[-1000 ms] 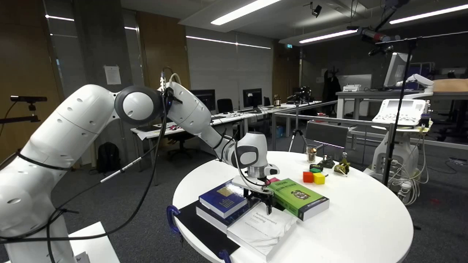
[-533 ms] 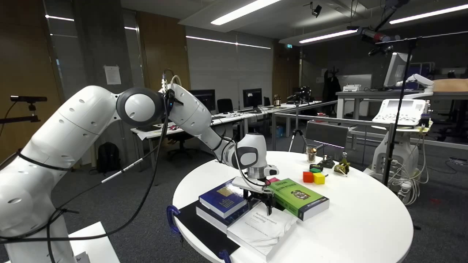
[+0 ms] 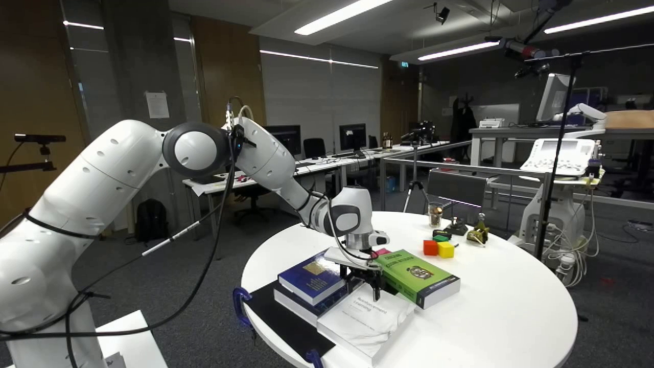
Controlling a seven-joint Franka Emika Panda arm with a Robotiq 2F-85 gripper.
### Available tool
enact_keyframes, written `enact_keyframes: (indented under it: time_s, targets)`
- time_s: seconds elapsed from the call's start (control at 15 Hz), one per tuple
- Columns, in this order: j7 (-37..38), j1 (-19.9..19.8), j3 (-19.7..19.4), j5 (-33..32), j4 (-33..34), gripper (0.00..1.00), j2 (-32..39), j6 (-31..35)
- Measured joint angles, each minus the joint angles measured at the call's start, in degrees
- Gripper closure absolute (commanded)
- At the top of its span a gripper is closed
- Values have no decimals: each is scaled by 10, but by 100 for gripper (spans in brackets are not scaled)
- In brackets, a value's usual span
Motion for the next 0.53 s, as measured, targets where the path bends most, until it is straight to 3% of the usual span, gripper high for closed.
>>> enact_keyframes:
  time_s: [0.53]
  targets:
    - [0, -8, 0, 5, 0, 0, 1, 0]
